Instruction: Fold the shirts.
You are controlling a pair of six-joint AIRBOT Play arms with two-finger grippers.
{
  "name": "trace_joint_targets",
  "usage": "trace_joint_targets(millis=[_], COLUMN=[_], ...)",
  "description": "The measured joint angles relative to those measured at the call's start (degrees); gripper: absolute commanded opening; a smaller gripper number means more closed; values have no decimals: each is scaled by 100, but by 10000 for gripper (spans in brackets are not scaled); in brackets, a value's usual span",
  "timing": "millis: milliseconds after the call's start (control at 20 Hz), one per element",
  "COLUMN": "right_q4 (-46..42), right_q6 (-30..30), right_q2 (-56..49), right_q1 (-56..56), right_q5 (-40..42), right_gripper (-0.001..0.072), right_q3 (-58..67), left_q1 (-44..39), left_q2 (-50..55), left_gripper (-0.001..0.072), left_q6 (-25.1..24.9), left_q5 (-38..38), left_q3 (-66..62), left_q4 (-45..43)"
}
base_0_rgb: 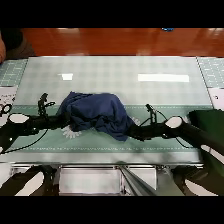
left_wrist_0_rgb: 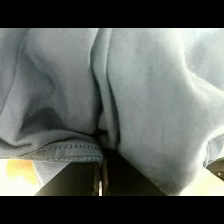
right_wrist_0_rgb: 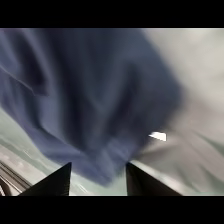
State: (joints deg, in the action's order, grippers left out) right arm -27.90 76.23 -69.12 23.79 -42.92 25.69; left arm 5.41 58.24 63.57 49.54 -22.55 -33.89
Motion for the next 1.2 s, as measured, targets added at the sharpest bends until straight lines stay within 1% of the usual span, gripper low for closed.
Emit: trace_joint_targets(millis=[150, 200, 300, 400, 500, 700, 900, 1050, 1200], right_q4=[144, 181, 85, 55, -243, -1270, -2371, -2986, -3493], right_q6=[-39, -42, -52, -105, -120, 199, 595, 702, 728], right_q2=[-533, -723, -1034, -1174, -1141, -535, 352, 940, 1482], right_q1=[337, 415, 507, 522, 422, -219, -1102, -1556, -1749], right_q5=[192, 232, 264, 140, -184, -769, -1390, -1871, -2367], right_gripper=[394, 307, 19, 18, 18, 18, 17, 18, 18], right_q3=[573, 800, 1217, 1631, 2002, 2953, 4358, 5497, 6511], left_q1=[0, 0, 0, 35, 166, 748, 1480, 1882, 2114], left_q2=[0, 0, 0, -17, -83, -476, -1069, -1397, -1609], left_gripper=[19, 19, 19, 19, 19, 19, 19, 19, 19], left_q6=[-2, -2, -4, -11, -15, -13, 2, 52, 122], left_q5=[17, 17, 24, 57, 236, 763, 1180, 1300, 1375], left_q3=[-4, -7, -13, -61, -216, -1010, -2343, -3528, -4741], left_q4=[-11, -13, -17, -24, -28, 39, 525, 984, 1198])
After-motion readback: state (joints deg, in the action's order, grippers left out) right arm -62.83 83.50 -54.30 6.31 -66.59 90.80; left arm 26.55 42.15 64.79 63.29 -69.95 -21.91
